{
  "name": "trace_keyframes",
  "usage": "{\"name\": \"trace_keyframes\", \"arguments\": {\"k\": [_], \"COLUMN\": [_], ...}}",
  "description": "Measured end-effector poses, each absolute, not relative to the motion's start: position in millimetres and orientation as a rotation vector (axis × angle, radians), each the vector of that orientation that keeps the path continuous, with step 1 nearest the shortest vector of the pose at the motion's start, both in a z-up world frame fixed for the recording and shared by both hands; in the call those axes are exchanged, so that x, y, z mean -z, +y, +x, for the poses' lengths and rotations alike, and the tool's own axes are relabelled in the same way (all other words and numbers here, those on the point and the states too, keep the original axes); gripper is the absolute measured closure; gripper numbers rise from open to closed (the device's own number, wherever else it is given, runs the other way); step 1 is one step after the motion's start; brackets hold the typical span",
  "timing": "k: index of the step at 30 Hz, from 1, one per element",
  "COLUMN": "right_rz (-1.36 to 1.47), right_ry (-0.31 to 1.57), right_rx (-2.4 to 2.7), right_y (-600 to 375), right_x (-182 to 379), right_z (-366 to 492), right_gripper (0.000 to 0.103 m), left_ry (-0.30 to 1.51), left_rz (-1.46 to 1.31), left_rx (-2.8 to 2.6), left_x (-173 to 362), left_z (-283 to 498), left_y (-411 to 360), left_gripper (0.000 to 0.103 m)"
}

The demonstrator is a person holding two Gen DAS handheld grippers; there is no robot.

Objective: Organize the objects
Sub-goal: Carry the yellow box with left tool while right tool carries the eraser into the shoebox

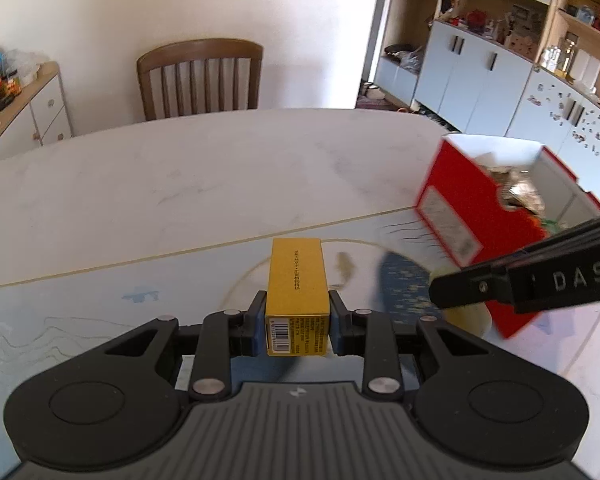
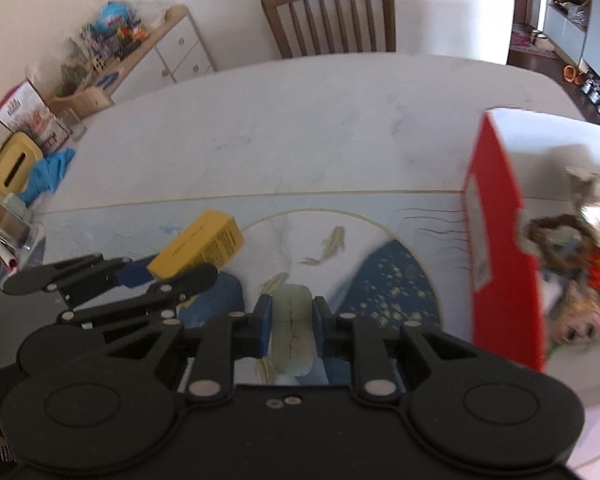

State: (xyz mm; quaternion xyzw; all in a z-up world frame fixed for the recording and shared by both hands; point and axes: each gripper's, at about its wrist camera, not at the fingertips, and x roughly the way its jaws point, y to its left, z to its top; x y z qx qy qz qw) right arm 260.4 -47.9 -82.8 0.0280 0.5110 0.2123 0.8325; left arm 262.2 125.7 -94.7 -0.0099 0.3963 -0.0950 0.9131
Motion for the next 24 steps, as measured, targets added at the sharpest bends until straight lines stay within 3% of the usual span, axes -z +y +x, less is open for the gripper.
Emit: {"name": "trace_keyframes", "arguments": {"k": [11, 24], "right_rz": [0.131, 0.159], "right_ry": [1.006, 0.943], "right_rx": [-0.442, -0.389], "right_y": [-127, -245], "right_x": [50, 36], "right_z": [237, 240], "right_gripper": [0.084, 0.084], "left_ry": [0.776, 0.738], "left_rz": [0.008, 0.045], "left_rx": [0.234, 0.301], "left_x": [48, 32], "left_z": [233, 245], "left_y": [50, -61], "left_gripper": [0.074, 0.074]}}
